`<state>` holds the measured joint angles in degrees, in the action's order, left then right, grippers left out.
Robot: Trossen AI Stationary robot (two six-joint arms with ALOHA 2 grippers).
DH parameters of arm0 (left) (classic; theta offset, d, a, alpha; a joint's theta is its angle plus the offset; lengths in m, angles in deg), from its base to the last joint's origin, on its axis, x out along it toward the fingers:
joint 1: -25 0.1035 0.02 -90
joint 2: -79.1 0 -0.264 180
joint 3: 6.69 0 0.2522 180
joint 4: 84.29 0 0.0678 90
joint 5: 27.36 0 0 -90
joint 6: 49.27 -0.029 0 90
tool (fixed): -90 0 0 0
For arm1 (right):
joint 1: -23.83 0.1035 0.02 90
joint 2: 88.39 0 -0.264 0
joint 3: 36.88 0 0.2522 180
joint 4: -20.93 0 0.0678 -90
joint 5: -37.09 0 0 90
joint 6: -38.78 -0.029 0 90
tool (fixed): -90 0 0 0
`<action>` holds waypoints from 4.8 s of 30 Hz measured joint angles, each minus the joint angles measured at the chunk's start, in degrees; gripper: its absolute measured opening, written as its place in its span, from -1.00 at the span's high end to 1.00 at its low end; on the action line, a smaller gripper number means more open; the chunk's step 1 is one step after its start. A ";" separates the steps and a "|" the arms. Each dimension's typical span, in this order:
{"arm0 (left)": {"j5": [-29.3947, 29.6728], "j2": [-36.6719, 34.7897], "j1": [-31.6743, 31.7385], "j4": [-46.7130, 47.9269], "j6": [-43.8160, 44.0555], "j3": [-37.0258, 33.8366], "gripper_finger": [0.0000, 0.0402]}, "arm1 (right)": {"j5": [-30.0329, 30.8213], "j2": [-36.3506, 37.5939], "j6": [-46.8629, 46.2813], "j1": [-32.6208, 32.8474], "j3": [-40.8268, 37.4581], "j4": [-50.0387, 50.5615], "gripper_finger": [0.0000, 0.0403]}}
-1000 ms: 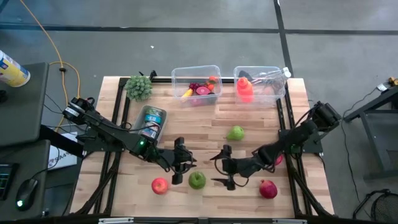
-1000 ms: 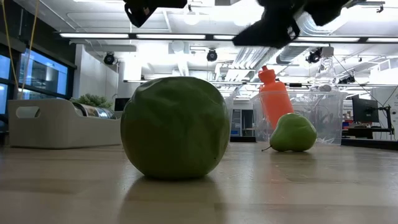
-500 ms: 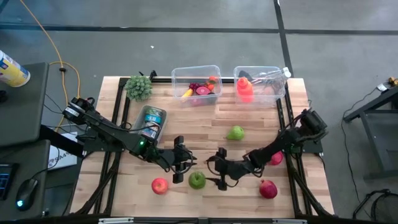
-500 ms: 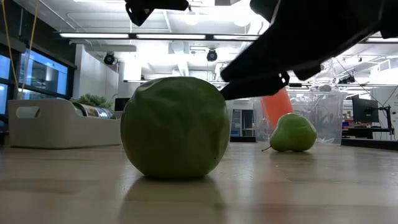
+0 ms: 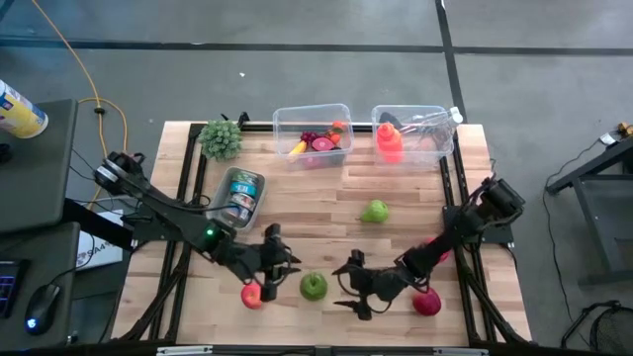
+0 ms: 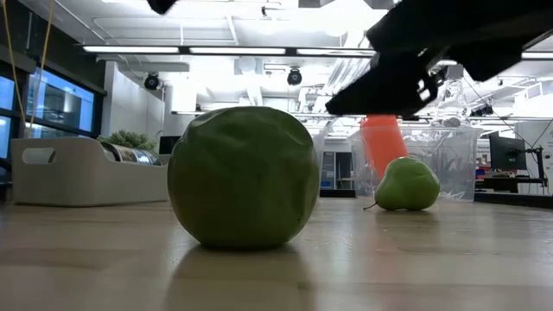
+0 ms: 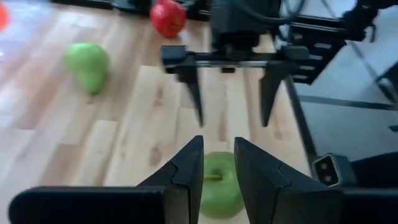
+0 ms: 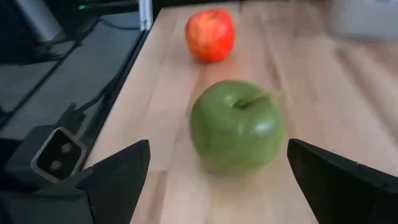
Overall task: Pick & Place Food Item
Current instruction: Put the green apple into the transparent bin, then put the green apple into the left transparent bin
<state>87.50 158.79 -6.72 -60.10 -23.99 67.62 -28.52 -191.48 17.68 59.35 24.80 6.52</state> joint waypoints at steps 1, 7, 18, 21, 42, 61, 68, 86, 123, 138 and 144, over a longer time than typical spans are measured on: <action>1.20 -0.92 -0.24 1.26 0.01 0.00 0.59 | 1.15 0.00 0.19 0.55 0.00 0.01 -0.83; 3.82 -5.05 -1.60 10.38 2.29 0.02 0.59 | 4.15 -0.12 -0.06 2.54 0.00 -0.44 -0.83; 3.78 -6.04 -3.82 23.51 3.93 0.02 0.59 | 6.46 -5.93 3.15 2.26 0.77 -8.71 -0.83; 3.74 -6.02 -4.32 24.95 3.91 0.02 0.59 | 8.64 -6.12 3.76 2.21 2.03 -8.58 -0.83; 3.51 -5.76 -9.10 24.96 10.78 0.02 0.59 | 7.98 -6.12 4.25 -0.80 3.26 -8.56 -0.83; 4.74 -3.23 -9.89 19.60 10.77 0.02 0.59 | 3.55 -6.12 7.97 -3.03 3.26 -10.29 -0.83; 4.85 -3.23 -11.10 19.08 10.78 0.02 0.59 | 3.53 -6.12 8.97 -3.31 3.26 -11.74 -0.83; 4.87 -3.23 -11.56 18.80 10.75 0.02 0.59 | 2.27 -13.38 11.86 -4.14 6.99 -14.57 -0.83; 4.70 -3.09 -13.32 18.63 12.17 0.02 0.59 | -2.46 -17.14 3.80 -8.24 8.04 -6.69 -0.83; 5.06 -3.07 -15.11 18.65 12.53 0.00 0.59 | -3.73 -17.05 -0.87 -9.24 8.02 -4.65 -0.54; 5.05 -3.07 -16.08 18.65 13.17 0.00 0.59 | -2.73 -15.76 -2.22 -8.50 7.86 -4.73 -0.54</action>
<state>92.55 155.72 -22.80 -41.45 -10.82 67.62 -31.25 -207.24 15.46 50.84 32.66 1.79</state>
